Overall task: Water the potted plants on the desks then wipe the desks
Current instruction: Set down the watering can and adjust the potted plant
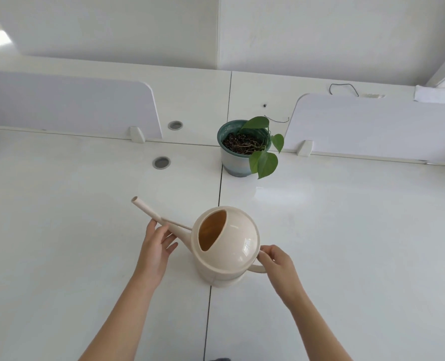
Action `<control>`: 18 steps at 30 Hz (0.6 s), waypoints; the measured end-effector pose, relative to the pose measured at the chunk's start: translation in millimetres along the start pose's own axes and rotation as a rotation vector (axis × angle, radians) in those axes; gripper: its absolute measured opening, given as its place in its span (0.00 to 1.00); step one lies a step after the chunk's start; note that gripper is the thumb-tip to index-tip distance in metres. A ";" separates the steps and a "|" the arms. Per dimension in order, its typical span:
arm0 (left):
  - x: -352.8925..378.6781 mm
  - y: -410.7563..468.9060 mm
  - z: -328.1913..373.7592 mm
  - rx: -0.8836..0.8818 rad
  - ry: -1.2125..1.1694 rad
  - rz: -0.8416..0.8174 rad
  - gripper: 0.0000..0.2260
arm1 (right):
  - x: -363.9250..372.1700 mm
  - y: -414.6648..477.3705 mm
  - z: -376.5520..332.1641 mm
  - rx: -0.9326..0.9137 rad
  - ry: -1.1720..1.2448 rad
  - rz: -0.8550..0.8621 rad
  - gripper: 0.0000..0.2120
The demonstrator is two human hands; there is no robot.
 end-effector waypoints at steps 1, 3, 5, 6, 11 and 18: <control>-2.8 -1.3 0.1 0.002 -0.012 0.009 0.07 | 2.8 -0.2 0.2 -0.001 -0.002 -0.012 0.07; -7.5 -2.8 -1.4 0.003 -0.028 0.032 0.07 | 7.1 0.2 0.6 -0.004 -0.004 -0.030 0.07; -8.4 -3.4 -3.5 0.006 -0.044 0.051 0.08 | 7.9 1.7 1.8 -0.010 -0.004 -0.039 0.07; -7.9 -3.7 -4.6 0.006 -0.051 0.057 0.08 | 7.3 2.9 2.8 -0.012 -0.001 -0.043 0.07; -7.1 -8.3 -4.9 -0.029 0.054 0.117 0.17 | 4.5 7.3 7.2 -0.024 0.008 -0.092 0.05; -17.8 -28.1 15.7 -0.002 0.384 0.405 0.08 | -19.9 41.9 -12.1 -0.104 0.037 0.016 0.05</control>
Point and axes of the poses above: each hand's wrist, its own y-axis towards the middle knuckle, its own x-axis out of the palm, z = x × y, the point moved 3 cm from there along y, towards the middle knuckle, and after that the axes turned 13 degrees about -x, right-handed, at the moved point
